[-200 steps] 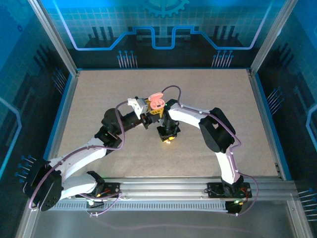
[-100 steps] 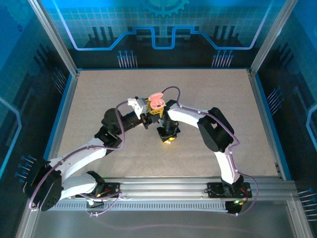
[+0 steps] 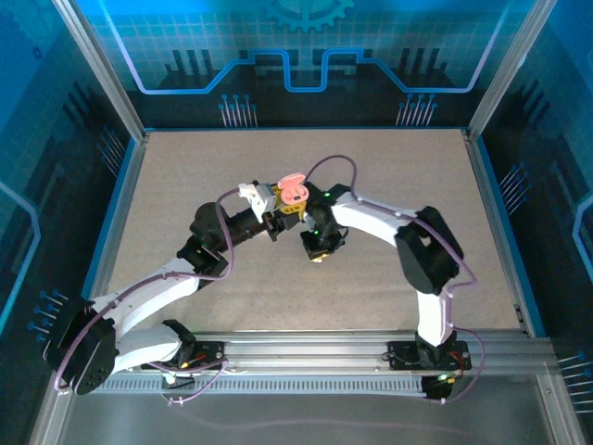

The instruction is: Insert wireless bluetooth earbuds into charging case

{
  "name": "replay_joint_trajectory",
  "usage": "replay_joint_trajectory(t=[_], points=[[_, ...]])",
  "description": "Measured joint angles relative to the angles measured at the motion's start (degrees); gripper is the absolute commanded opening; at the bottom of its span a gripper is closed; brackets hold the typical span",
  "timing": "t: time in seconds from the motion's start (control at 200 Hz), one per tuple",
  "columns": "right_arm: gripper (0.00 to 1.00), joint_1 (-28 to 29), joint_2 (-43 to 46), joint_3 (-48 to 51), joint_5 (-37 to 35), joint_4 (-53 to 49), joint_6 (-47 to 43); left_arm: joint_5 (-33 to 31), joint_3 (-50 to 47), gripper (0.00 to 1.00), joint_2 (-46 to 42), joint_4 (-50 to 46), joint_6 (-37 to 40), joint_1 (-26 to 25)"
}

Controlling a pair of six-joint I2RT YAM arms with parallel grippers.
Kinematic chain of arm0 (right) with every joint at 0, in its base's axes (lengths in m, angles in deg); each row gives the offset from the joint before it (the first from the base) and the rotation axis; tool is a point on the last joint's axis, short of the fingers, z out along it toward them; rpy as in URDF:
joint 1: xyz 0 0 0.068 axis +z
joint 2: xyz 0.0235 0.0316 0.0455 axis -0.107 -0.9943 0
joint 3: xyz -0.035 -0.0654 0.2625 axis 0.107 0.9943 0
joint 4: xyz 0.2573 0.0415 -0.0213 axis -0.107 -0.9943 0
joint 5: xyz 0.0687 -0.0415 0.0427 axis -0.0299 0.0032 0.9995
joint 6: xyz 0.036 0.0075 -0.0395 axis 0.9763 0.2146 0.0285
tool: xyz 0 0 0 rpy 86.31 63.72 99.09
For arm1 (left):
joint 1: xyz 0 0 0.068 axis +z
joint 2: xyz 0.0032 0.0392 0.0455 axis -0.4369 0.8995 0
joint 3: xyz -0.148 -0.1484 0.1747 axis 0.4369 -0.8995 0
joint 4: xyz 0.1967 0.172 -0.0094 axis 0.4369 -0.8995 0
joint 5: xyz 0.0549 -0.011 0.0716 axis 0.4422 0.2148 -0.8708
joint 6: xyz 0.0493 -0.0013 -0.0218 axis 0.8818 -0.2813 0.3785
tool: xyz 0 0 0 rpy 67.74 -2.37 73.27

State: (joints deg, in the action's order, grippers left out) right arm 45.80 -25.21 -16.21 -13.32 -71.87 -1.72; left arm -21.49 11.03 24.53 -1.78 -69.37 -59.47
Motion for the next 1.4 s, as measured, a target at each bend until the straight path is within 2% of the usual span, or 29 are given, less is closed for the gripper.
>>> replay_joint_trajectory(t=[0.39,0.685,0.946,1.121,1.401], points=[[0.18,-14.5,21.9,6.7,10.3,4.6,0.0,-0.4,0.0,0.32,1.6,0.3,-0.1,0.0],[0.20,-20.7,33.9,5.8,17.6,4.3,0.1,-0.4,0.0,0.31,6.3,2.2,-0.5,0.0],[0.21,-21.9,39.1,1.9,21.2,3.7,1.1,-0.4,0.8,0.31,10.7,3.8,-0.5,-1.0],[0.22,-21.9,40.3,1.4,27.2,5.7,3.3,-0.4,1.7,0.31,12.7,5.9,-0.5,-1.7],[0.22,-17.0,37.5,0.5,31.4,10.0,5.7,-0.4,2.4,0.31,15.0,7.5,-0.8,-3.6]])
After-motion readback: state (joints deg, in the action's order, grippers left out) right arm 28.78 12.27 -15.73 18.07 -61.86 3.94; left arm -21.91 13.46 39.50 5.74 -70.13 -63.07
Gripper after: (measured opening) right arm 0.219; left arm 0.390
